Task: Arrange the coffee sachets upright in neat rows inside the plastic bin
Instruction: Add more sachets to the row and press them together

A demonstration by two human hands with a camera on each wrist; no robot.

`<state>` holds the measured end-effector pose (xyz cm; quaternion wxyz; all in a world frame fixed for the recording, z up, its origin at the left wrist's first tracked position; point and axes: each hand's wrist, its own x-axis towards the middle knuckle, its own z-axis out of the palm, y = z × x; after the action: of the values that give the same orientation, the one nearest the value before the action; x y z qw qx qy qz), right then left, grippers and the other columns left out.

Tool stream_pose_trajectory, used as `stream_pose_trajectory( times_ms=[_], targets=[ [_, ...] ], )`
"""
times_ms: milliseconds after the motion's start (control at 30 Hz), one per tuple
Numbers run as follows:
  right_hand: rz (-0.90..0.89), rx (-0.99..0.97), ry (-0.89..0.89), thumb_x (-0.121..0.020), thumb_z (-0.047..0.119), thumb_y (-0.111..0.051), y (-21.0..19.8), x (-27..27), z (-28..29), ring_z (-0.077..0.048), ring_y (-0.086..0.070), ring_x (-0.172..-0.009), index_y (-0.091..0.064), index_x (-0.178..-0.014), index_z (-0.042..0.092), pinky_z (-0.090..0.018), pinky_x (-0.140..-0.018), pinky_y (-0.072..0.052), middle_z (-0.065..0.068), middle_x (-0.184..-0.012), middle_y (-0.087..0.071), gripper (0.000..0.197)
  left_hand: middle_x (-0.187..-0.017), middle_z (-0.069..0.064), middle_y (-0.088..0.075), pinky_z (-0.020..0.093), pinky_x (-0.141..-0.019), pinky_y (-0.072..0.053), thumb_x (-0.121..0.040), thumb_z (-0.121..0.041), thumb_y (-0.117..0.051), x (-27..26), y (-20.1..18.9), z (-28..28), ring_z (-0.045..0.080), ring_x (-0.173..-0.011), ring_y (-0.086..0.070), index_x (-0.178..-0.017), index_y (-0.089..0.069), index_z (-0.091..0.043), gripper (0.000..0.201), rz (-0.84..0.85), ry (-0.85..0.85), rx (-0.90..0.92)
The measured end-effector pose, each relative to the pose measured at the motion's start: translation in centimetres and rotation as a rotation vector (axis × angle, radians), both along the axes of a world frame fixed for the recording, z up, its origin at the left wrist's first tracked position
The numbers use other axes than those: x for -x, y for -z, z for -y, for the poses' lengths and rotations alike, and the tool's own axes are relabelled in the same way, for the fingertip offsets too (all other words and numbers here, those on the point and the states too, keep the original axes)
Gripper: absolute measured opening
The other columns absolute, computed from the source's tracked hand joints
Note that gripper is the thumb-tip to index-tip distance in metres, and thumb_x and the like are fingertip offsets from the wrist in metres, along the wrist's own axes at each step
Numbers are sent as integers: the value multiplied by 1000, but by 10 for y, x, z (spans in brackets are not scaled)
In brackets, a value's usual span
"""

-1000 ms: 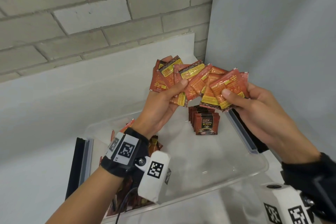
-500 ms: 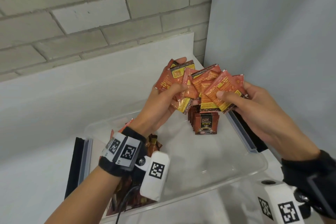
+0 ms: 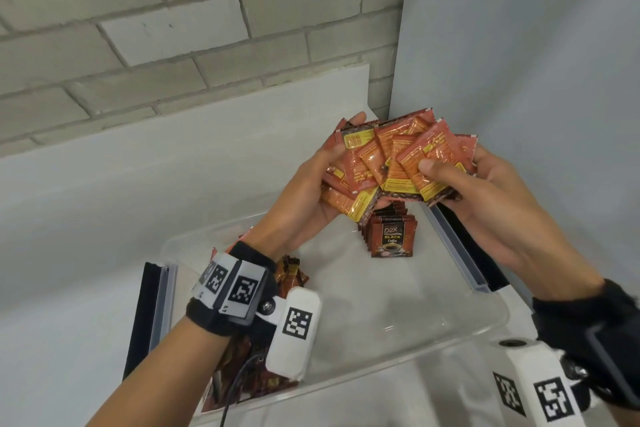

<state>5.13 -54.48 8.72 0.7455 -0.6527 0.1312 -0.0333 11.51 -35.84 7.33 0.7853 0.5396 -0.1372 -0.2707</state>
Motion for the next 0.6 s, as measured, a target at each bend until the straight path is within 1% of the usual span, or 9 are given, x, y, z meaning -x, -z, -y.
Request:
stream_pose_trajectory(
  times_ms=[67,133,233,267,333,400,467,500,600],
  targets=[
    [-1,-15,5,-87,16,-64,1,-1,-1,-9,-70,-95,-59,-114,20,-26,-85,-50,3,-102,-74,28,-135,10,-57,60,-100,-42,-102,-23,-36,0,2,-1,38,-123,-54,-139,-44,-30,38,-3,44,-10],
    [1,-22,-4,-87,16,-64,1,-1,-2,-9,-70,-95,-59,-114,20,-26,-86,-50,4,-101,-74,27,-135,10,-57,61,-99,-43,-102,-18,-39,0,2,-1,39,-123,-53,-137,-45,-31,38,2,80,-17],
    [0,-37,-22,-87,16,-63,1,0,-2,-11,-69,-98,-58,-116,18,-29,-91,-50,3,-103,-74,30,-136,2,-57,52,-89,-53,-99,-12,-42,-1,2,-1,34,-118,-58,-144,-35,-33,50,-26,71,-4],
    [-4,-40,-30,-87,16,-63,1,0,-2,-11,-69,-99,-58,-118,18,-29,-93,-49,3,-104,-73,31,-133,2,-59,49,-86,-54,-97,-12,-45,-2,2,-2,34,-115,-61,-144,-36,-30,51,-30,61,-14],
    [-9,-41,-47,-87,16,-63,0,0,-1,-12,-69,-100,-58,-119,16,-29,-93,-49,1,-106,-73,32,-120,5,-67,45,-80,-58,-90,-17,-53,-2,3,-2,33,-100,-68,-135,-38,-16,47,-32,41,-60],
    [-3,-34,-47,-87,14,-63,-1,-1,1,-13,-69,-100,-59,-120,14,-28,-90,-51,0,-107,-73,33,-109,13,-71,43,-76,-59,-87,-18,-55,-2,2,-4,34,-84,-70,-116,-38,-12,35,-17,41,-97],
    [18,-10,-35,-87,13,-63,-3,-1,5,-15,-69,-101,-59,-120,12,-27,-89,-50,-2,-108,-73,34,-108,24,-68,47,-76,-58,-90,-15,-55,-4,-1,-6,40,-83,-69,-110,-39,-13,26,27,73,-114],
    [28,10,-30,-86,13,-64,-5,-2,8,-15,-68,-101,-59,-120,13,-28,-92,-50,-2,-108,-72,34,-109,28,-66,47,-74,-59,-90,-13,-55,-5,-3,-8,41,-83,-68,-110,-43,-11,23,45,83,-121],
    [56,77,-52,-85,13,-65,-9,-3,16,-14,-68,-102,-59,-118,16,-32,-100,-47,-3,-109,-71,33,-102,29,-68,39,-59,-60,-87,-14,-59,-8,-12,-15,38,-75,-71,-108,-55,-2,24,95,93,-225]
  ],
)
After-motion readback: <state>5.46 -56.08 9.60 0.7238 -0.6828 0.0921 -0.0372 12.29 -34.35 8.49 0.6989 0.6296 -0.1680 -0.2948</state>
